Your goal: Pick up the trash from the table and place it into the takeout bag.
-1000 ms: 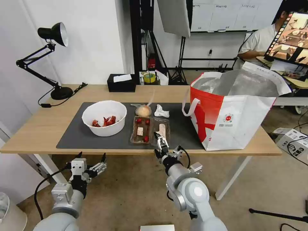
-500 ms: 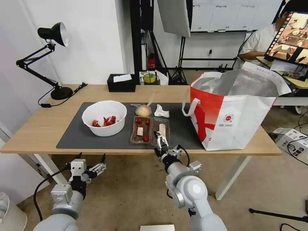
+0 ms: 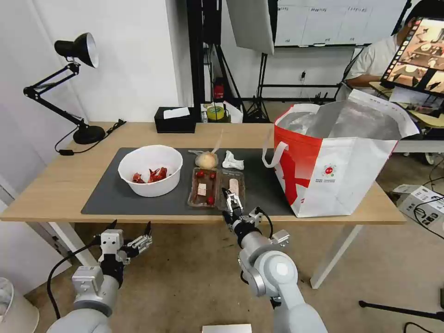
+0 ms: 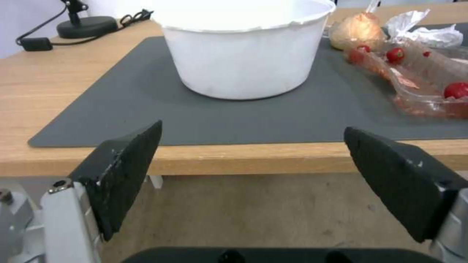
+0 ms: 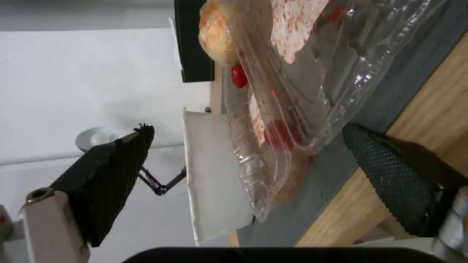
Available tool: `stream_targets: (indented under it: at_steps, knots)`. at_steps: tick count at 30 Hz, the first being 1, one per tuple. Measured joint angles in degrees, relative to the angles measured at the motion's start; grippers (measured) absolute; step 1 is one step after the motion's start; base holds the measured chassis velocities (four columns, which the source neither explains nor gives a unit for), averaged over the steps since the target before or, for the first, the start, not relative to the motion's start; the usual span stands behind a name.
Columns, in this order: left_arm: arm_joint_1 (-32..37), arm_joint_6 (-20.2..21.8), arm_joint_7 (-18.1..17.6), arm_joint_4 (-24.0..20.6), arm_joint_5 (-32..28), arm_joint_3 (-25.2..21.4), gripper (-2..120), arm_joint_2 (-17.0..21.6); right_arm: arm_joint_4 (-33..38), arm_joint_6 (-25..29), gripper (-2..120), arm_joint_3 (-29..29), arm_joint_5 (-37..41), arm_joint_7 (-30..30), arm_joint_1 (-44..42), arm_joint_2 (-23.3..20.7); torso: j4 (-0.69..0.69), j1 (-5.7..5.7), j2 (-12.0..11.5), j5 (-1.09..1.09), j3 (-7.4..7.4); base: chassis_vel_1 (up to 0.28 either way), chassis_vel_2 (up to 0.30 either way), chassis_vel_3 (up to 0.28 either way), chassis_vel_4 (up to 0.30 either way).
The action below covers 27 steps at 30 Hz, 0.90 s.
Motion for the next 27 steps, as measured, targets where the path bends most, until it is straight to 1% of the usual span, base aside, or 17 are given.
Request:
stream_targets:
  at_steps: [7, 27]
  knots:
    - [0.85, -0.17, 0.01, -0.52, 0.06, -0.26, 100, -0.37, 0.34, 0.00, 100, 0.05, -0.92, -1.11, -0.65, -0.01, 0.01, 0.00, -0.01, 0.00, 0.02, 0.000, 0.000, 0.000, 0.000]
    - [3.16, -0.80, 0.08, -2.49, 0.41, -1.26, 100, -1.31, 1.12, 0.33, 100, 0.15, -3.24, -1.75, -0.67, -0.04, 0.01, 0.00, -0.02, 0.00, 0.02, 0.000, 0.000, 0.000, 0.000]
